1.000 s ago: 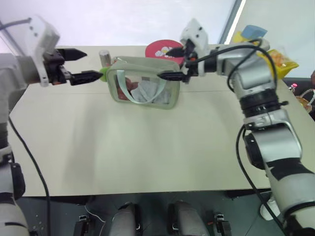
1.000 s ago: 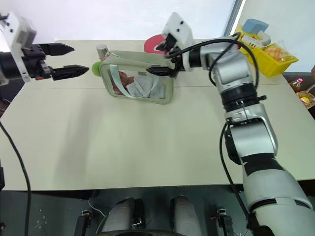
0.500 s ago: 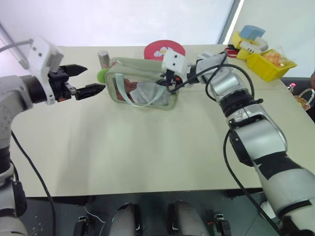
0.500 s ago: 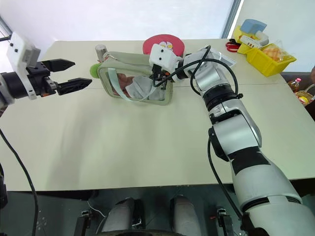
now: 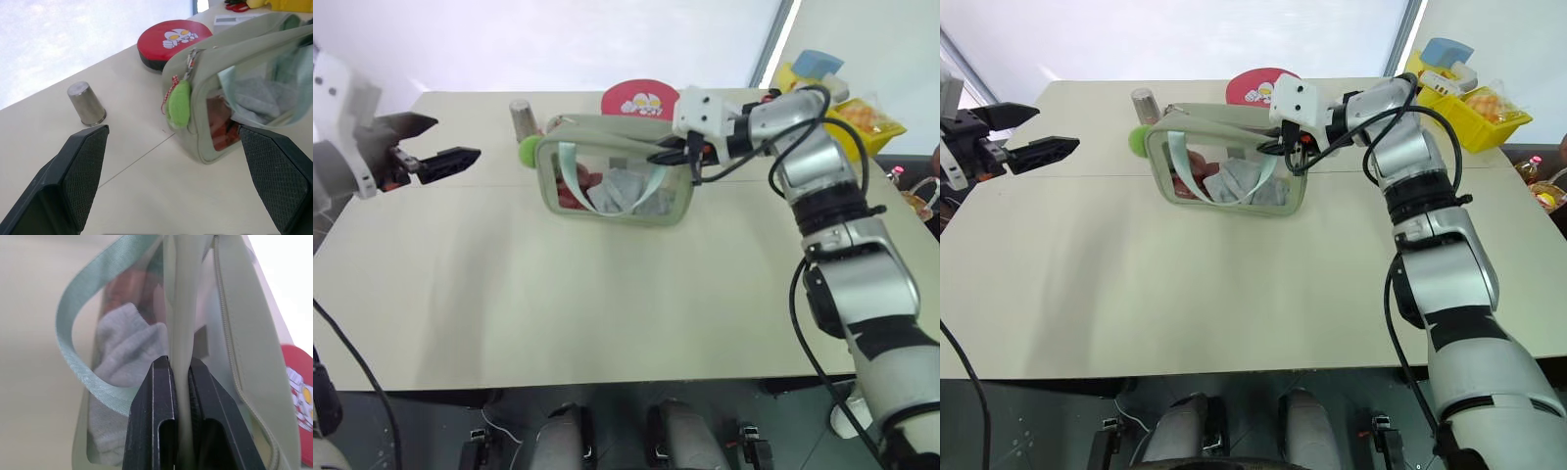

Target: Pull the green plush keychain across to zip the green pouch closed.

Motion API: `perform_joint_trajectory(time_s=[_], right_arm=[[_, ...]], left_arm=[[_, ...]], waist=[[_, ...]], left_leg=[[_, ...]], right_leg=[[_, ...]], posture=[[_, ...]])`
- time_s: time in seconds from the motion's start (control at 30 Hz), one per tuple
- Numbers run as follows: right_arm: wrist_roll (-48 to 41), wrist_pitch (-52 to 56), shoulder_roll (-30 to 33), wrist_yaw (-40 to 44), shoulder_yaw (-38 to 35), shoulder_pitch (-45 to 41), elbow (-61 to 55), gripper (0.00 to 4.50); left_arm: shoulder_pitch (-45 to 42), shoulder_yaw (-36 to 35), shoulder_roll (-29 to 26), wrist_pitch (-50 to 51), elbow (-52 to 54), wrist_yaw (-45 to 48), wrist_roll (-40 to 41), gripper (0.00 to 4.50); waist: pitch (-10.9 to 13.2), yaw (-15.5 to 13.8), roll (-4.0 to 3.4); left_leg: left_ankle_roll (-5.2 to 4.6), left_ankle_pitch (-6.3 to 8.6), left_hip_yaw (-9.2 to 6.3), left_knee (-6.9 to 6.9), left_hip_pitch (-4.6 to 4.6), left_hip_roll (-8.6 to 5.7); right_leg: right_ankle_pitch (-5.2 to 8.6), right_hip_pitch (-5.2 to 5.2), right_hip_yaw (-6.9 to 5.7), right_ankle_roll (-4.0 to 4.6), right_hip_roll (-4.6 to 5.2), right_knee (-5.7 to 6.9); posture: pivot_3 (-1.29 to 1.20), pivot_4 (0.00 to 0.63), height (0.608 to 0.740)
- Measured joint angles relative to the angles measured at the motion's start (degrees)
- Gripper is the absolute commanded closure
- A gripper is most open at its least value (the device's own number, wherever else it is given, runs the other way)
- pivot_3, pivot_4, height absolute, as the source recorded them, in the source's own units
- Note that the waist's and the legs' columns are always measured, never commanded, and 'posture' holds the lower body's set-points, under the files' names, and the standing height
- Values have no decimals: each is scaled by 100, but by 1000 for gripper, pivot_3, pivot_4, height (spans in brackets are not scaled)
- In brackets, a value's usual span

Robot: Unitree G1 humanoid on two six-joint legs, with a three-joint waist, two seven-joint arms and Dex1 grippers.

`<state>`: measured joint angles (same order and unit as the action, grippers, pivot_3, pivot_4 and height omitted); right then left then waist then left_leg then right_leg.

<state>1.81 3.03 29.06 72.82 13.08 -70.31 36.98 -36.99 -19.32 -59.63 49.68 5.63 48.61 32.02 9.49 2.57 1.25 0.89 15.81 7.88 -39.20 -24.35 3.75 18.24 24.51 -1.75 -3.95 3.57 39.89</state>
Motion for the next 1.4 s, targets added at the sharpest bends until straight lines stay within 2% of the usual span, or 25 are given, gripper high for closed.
perform_joint_trajectory(time_s=[0.43, 0.53, 0.73, 0.93, 1.07, 1.27, 1.33, 1.4], right_arm=[[-605, 2268, 461, 139, -4, 1234, -3056, 4474], [-710, 2631, 510, 39, -1, 1499, -3536, 3345], [-1086, 3363, 841, 78, 10, 1691, -4324, 250], [-1411, 3666, 1499, 225, -214, 1527, -4370, 250], [-1566, 3785, 1864, 234, -410, 1667, -4493, 250], [-1677, 3899, 1720, -34, -355, 1857, -4596, 250], [-1681, 3888, 1665, -121, -300, 1881, -4596, 775], [-1688, 3881, 1615, -188, -275, 1949, -4591, 1558]], left_arm=[[-90, 317, 122, -82, -89, 199, 68, 0], [13, 404, 114, -157, -62, 282, 63, 0], [136, 511, 103, -275, -120, 394, -19, 0], [150, 512, 74, -384, -310, 448, -83, 0], [572, 500, -4, -378, -257, 529, -80, 0], [593, 501, -4, -283, -103, 526, -12, 0], [578, 501, -2, -202, -27, 517, 37, 0], [590, 502, 18, -108, 97, 495, 105, 0]], waist=[[0, -31, 0], [0, -20, 1], [-1, -30, 1], [-1, -53, 1], [-1, -46, 3], [-1, -32, 4], [-2, -38, 4], [-1, -42, 4]], left_leg=[[1, -1, -1, -3, -1, -2], [1, -1, 0, -3, 0, -2], [1, 0, 0, -3, 0, -2], [-1, 0, 0, -3, -1, -3], [-1, 1, 0, -2, 0, -2], [-1, 0, 0, -3, 0, -1], [-1, 0, 0, -3, 0, -2], [-1, 1, 0, -3, -1, -2]], right_leg=[[0, 1, 0, 0, -2, 1], [0, 1, -1, 0, -2, 1], [0, 1, -3, 1, -4, 0], [0, 1, -3, 1, -4, -3], [1, 1, -3, 1, -3, -4], [1, 1, -3, 1, -5, -4], [1, 1, -3, 1, -4, -4], [1, 0, -3, 1, -4, -5]], posture=[[0, 150, 740], [0, 150, 740], [0, 150, 740], [0, 150, 740], [0, 150, 740], [0, 150, 740], [0, 150, 740], [0, 150, 740]])
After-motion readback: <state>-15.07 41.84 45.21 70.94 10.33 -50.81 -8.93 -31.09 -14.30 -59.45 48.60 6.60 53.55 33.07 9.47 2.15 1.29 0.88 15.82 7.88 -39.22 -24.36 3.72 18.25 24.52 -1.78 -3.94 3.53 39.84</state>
